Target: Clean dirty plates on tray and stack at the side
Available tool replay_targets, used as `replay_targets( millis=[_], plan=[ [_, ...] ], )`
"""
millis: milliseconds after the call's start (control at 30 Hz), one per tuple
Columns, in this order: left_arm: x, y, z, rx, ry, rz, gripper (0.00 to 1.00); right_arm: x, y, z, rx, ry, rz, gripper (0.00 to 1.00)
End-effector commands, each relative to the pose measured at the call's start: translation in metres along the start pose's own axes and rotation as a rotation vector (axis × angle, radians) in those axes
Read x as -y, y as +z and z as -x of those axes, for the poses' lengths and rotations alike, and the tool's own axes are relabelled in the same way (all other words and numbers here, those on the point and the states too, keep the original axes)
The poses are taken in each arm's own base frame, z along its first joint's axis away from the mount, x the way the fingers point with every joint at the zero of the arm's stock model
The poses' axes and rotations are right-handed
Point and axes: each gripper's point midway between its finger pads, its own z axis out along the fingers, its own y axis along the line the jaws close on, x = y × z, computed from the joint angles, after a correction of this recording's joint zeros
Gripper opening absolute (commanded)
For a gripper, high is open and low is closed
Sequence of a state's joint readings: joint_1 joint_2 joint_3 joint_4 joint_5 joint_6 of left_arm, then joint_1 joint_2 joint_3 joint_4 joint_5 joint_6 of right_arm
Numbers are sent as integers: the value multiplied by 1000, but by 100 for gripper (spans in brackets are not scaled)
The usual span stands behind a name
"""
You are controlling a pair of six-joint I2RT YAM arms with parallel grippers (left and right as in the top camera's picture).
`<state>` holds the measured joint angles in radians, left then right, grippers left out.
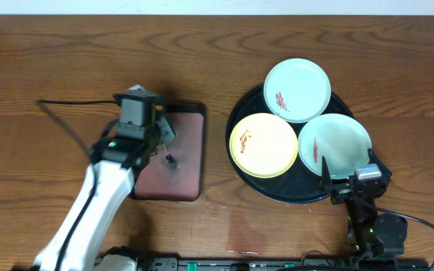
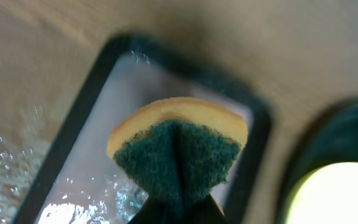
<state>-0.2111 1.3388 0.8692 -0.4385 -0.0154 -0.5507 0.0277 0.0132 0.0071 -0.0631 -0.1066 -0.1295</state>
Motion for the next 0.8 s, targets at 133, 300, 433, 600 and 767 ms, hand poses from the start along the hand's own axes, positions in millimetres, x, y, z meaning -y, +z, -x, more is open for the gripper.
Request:
replay_targets(
  millis=[133,300,433,600,767],
  plan=[
    [-1,17,4,14,18,15,7,-2,0,-1,-4,-10,6,99],
    [14,-29,31,151,8,-80,7,-2,0,-1,-4,-10,6,99],
    [23,-83,50,293,-7,-178,8,-2,0,-1,-4,-10,6,99],
    [23,-121,55,383,-16,-241,7,-2,0,-1,-4,-10,6,99],
    [11,-83,32,310,-9,-190,7,-2,0,-1,-4,-10,6,99]
  ],
)
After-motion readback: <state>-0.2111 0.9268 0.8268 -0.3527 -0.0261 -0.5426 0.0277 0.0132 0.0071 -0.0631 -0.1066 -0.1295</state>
